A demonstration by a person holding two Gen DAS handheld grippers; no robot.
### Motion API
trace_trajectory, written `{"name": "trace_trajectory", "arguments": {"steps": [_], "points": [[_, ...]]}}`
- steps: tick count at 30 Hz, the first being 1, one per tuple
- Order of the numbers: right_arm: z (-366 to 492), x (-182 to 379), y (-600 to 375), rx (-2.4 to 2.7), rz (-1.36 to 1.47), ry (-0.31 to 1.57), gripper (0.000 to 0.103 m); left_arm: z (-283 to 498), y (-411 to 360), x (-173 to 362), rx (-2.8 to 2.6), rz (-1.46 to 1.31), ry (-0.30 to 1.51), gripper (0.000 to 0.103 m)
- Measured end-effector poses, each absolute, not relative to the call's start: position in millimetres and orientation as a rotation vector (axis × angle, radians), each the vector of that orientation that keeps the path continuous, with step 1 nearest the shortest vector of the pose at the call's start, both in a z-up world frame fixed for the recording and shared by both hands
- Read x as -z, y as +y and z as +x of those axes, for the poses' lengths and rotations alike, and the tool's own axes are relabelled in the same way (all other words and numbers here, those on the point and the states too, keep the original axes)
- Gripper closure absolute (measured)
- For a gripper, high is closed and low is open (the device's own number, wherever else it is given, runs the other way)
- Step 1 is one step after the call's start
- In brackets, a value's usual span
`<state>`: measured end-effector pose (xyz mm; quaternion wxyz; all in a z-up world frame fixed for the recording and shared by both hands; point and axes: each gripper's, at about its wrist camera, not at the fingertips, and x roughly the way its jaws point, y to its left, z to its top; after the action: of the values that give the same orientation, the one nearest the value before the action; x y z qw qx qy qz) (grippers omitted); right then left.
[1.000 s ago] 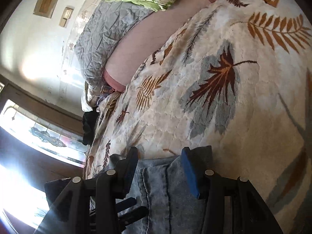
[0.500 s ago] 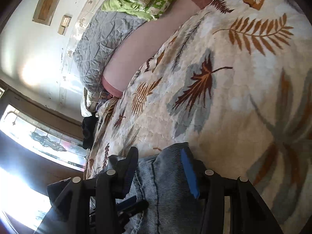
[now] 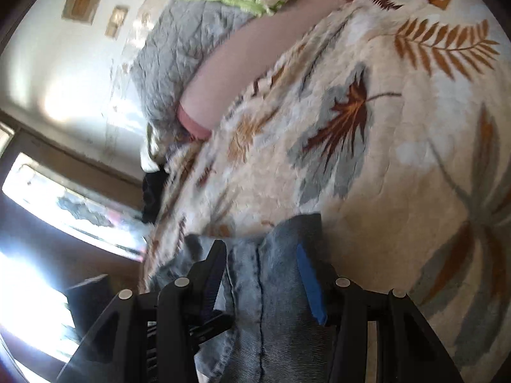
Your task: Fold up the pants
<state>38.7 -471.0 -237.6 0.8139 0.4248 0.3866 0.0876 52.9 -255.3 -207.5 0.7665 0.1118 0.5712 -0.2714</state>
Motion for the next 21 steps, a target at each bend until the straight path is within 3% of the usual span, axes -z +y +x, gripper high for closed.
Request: {"name": "trace_trajectory", "arguments": {"steps": [3,5,9,10,21], "points": [[49,256,-460,-0.154,0.871,0.955,0.052,42,-239,207,0.569,0.213,1.275,0.090],[49,254,-457,-0.151,0.855,0.951,0.052,32,-231,209,0.575,0.185,1.326,0.080],[43,248,-461,-0.182,0.901,0.891,0.053,17,-218,208,0.576,0.101,1.350,0.051],[42,245,-462,-0.191,0.903,0.874,0.053,16,-216,208,0.590,0.068,1.351,0.048],[36,226,-431,-0.334,0.770,0.865,0.053,10,-201,198,0.464,0.143,1.255,0.048]]}}
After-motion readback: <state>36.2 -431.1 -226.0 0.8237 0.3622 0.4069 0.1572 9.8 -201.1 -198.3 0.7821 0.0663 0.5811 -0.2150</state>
